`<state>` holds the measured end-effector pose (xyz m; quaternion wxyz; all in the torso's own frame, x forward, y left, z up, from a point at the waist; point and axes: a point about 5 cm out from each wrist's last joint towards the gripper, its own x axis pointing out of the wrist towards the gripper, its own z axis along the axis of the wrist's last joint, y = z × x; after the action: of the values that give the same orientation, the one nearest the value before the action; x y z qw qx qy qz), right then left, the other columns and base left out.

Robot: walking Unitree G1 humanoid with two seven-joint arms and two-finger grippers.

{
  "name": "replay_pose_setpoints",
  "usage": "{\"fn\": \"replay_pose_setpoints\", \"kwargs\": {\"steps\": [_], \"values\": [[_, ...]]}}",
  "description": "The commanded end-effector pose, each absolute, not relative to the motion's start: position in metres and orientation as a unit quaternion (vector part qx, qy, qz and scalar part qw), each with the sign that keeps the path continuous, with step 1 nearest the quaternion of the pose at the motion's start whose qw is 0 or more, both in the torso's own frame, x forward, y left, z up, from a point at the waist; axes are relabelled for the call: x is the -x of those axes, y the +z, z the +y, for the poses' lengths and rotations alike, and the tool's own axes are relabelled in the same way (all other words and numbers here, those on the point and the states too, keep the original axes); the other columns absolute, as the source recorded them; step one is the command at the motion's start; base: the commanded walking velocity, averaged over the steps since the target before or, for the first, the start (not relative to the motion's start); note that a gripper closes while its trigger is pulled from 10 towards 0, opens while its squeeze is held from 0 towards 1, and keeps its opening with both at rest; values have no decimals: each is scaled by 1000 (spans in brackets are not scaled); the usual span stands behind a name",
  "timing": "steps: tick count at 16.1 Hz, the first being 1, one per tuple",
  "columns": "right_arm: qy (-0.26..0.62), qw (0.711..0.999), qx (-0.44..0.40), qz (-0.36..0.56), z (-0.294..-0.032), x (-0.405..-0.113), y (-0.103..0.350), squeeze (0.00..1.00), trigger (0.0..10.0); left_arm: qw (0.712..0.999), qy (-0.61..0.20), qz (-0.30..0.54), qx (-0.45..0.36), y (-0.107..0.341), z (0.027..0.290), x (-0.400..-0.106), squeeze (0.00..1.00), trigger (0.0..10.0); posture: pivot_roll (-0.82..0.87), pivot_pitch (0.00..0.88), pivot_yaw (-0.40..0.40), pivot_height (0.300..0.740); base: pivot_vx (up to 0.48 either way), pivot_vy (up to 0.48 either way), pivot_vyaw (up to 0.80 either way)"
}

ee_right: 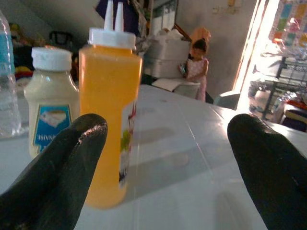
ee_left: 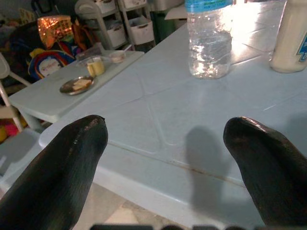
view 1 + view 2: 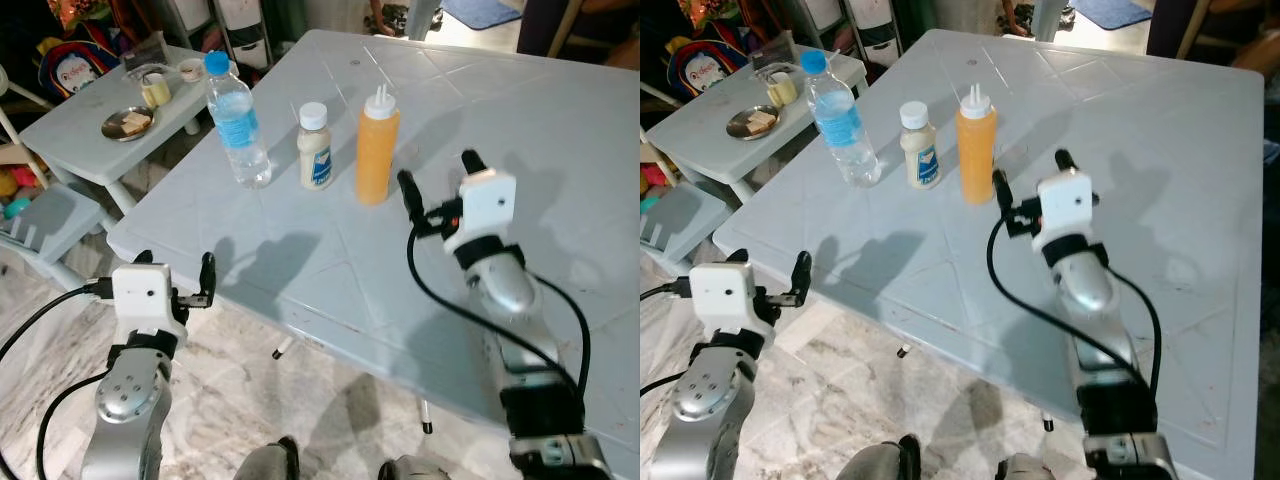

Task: Restocking fridge

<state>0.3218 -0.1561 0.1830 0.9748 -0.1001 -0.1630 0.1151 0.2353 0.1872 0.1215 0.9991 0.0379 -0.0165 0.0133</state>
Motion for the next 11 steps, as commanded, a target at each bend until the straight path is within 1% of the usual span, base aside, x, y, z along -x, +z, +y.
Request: {"fn": "replay_pose_setpoints", "kwargs": {"steps": [1,7,11], "values": [[140,971,94,-170,-151,-324,187,0,10000,998,25,-16,-51,126,196,-231,0,10000,52,193,100,740,0,0,0],[208,954,96,-192,-133,-337,202,0,10000,998,29,-1,-58,128,198,-219,0,10000,84,225,104,740,0,0,0],[219,947,105,-209,-129,-345,212,0,10000,998,28,4,-61,129,198,-216,0,10000,101,227,107,740,0,0,0]]}}
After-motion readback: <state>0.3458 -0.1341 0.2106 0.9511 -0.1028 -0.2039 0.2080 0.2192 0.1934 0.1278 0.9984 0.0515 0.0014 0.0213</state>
